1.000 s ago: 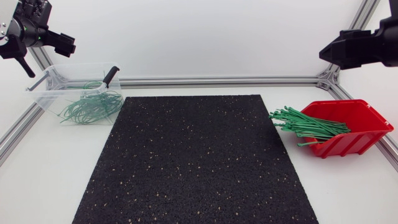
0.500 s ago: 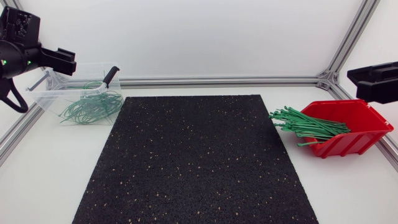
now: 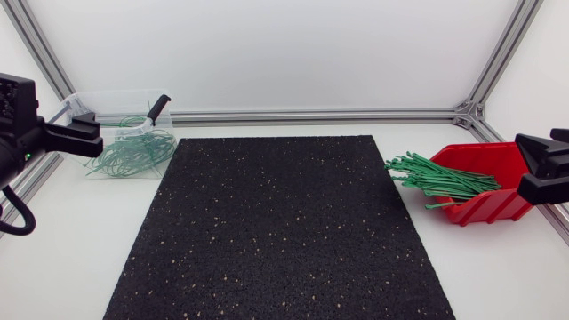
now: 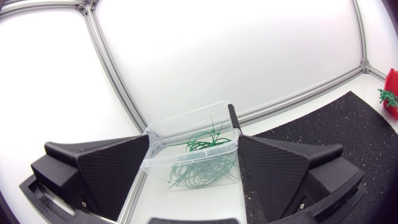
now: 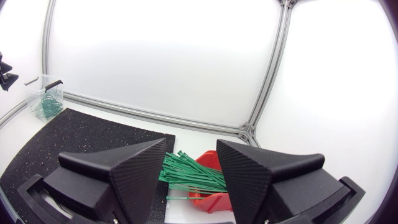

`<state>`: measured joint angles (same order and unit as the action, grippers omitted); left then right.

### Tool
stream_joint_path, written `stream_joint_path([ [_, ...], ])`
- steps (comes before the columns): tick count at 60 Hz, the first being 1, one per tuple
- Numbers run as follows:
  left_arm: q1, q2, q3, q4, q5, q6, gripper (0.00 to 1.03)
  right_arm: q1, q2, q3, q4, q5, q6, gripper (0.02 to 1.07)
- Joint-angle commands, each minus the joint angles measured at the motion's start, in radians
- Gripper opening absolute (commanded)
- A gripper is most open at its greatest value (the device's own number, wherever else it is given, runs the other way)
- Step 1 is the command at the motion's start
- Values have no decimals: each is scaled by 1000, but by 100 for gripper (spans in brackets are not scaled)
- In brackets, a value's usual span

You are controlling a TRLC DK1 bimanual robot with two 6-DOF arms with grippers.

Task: Take a green cable tie from the red box, thread the tail through the head to close it, then place it in the transparent bin on the left.

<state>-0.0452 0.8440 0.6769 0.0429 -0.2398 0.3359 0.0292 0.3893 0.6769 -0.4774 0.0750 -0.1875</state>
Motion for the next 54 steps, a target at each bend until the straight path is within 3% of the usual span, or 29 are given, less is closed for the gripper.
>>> stream_joint_path([
  [1, -12, -54, -62, 22, 7, -23, 100, -14, -52, -56, 37, -1, -17, 63],
  [29, -28, -350, -338, 143, 7, -109, 99, -27, -244, -277, 167, -13, 33, 64],
  [46, -7, -496, -438, 88, 75, -176, 99, -28, -297, -423, 281, -36, 90, 68],
  [54, 3, -562, -483, 63, 106, -206, 99, -28, -321, -490, 332, -46, 115, 78],
])
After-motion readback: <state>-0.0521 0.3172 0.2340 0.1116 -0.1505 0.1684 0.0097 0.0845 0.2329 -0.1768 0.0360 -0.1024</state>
